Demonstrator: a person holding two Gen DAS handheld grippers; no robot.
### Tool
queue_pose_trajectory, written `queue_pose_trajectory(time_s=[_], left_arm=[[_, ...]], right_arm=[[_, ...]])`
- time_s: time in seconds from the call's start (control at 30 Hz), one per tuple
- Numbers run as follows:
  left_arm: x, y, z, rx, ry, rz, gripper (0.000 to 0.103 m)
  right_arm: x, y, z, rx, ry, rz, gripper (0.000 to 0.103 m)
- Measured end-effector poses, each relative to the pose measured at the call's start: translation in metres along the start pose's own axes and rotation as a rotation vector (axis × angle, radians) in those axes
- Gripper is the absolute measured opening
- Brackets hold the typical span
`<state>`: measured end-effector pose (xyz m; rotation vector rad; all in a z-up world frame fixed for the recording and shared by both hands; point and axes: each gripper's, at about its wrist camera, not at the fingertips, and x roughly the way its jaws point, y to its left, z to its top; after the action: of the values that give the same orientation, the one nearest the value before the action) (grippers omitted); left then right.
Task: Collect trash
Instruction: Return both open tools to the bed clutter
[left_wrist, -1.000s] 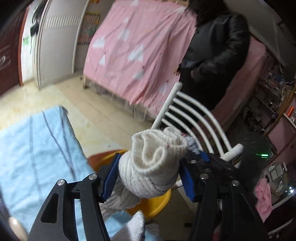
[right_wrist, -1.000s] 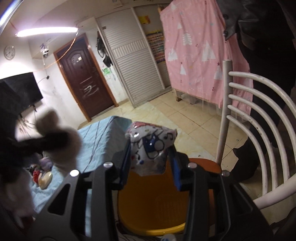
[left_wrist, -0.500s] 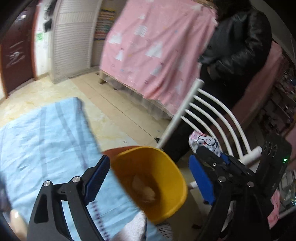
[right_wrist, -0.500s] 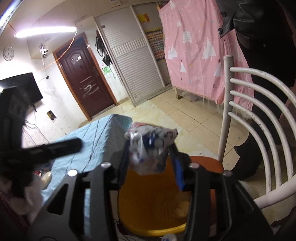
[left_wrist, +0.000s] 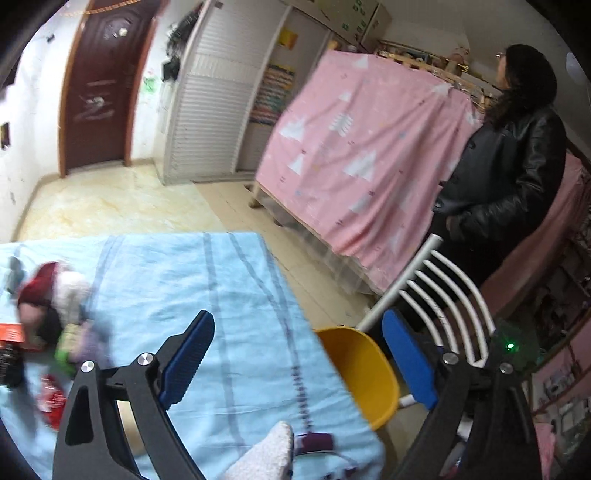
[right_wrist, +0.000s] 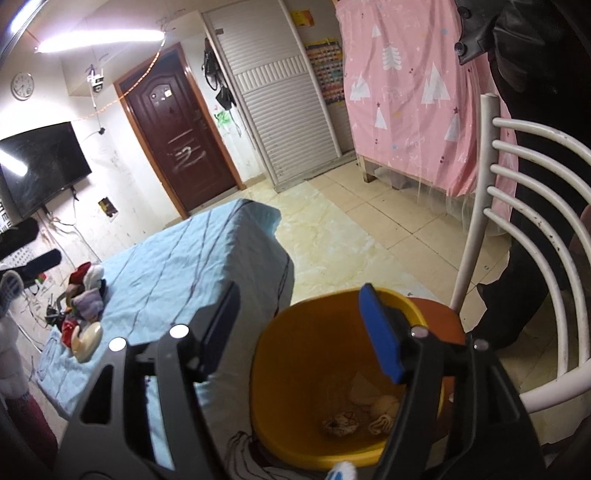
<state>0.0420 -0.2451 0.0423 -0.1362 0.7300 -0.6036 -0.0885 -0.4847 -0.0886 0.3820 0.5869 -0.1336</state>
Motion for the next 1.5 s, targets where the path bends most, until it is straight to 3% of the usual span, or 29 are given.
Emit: queue_pose_trajectory(time_s=[0.5,0.67,0.97,1.23,1.5], left_arm=[[-0.068,0.094,-0.013,0.03,-0.1,0.296,0.085],[-0.093,0.146,-0.016,-0.057,-0.116,0.334,0.086],[-0.112,0.201,-0.028,-0.072,-0.107,0.46,0.088],[-0.11,0.245,-0.039,-0.133,-0.053,0.446,0.088],[-0.092,0.254,-0.05,-0.122,0.034,0.385,0.088]], right_arm=[[0.015,0.098,0.005,-0.12,0.021,0.1,0.065],[0.02,0.136,0.005,-0.179,0.039,0.121,0.065],[0.037,0.204,-0.001,-0.276,0.092,0.185,0.066],[0.055,0.258,-0.015,-0.359,0.146,0.232,0.069],[0.072,0.289,-0.023,-0.413,0.189,0.255,0.071]])
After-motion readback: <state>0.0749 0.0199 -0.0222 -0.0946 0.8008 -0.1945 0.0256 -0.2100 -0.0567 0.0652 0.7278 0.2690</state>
